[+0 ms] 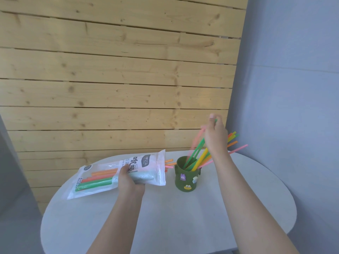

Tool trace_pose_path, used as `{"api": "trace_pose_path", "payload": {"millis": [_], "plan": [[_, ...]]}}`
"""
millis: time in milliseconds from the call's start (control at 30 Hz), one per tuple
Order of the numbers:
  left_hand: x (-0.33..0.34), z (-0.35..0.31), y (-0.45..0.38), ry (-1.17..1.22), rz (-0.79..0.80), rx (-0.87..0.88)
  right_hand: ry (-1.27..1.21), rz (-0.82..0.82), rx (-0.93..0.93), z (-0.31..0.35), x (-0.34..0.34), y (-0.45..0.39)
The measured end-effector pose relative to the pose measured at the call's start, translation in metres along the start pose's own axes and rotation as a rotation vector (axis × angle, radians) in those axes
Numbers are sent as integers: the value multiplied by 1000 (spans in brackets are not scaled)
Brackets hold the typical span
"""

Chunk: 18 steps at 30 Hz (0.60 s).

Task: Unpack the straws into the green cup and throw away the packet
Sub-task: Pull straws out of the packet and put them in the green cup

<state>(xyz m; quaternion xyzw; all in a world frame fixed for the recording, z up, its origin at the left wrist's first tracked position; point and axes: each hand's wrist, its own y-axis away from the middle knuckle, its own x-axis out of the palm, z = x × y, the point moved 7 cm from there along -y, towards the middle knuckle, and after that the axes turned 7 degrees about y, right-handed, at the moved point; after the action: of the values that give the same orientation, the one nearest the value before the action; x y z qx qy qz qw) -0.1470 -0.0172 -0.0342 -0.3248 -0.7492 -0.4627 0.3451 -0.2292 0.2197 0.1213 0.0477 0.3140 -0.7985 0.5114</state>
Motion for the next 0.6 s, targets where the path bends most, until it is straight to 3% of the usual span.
{"api": "trace_pose_path", "payload": {"millis": [100, 267, 400, 600], "plan": [[0, 1, 1, -8, 3, 1, 94, 14, 11, -2, -2, -4], [1, -1, 0, 19, 11, 5, -93, -134, -48, 4, -18, -1], [5, -1, 2, 34, 30, 8, 159, -71, -120, 3, -17, -1], [11, -2, 5, 38, 83, -22, 164, -217, -244, 24, -44, 14]]}}
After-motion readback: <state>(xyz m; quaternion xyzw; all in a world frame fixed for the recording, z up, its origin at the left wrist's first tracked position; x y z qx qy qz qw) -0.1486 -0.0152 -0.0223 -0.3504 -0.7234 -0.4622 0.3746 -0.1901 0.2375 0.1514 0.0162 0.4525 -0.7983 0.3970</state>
